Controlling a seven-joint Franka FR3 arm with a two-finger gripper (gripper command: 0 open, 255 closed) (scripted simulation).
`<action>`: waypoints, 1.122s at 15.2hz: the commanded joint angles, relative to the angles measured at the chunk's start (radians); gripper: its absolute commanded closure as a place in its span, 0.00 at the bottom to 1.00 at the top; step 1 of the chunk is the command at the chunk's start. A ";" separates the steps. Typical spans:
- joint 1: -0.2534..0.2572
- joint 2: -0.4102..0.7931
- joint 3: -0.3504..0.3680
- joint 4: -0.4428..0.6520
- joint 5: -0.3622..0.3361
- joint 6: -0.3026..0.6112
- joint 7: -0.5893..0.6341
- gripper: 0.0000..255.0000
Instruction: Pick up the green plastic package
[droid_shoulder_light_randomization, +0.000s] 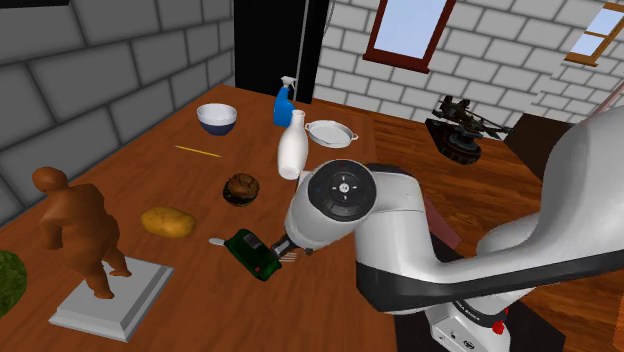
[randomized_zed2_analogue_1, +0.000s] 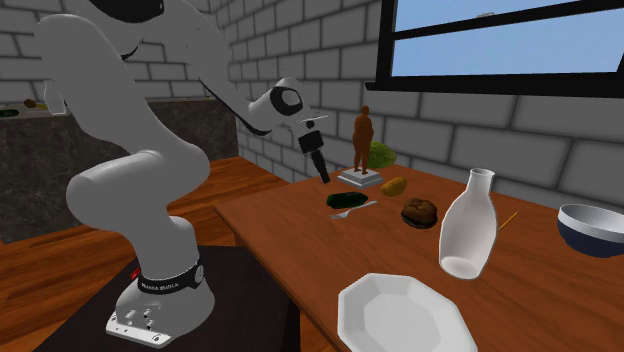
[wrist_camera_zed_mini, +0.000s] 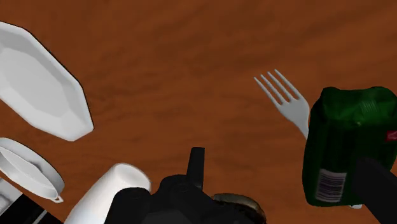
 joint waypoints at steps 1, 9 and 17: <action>-0.160 0.045 0.191 0.044 -0.080 0.015 0.096 0.00; -0.591 -0.086 0.678 0.144 -0.038 0.093 0.150 0.00; -0.653 -0.129 0.750 0.140 -0.007 0.143 0.153 1.00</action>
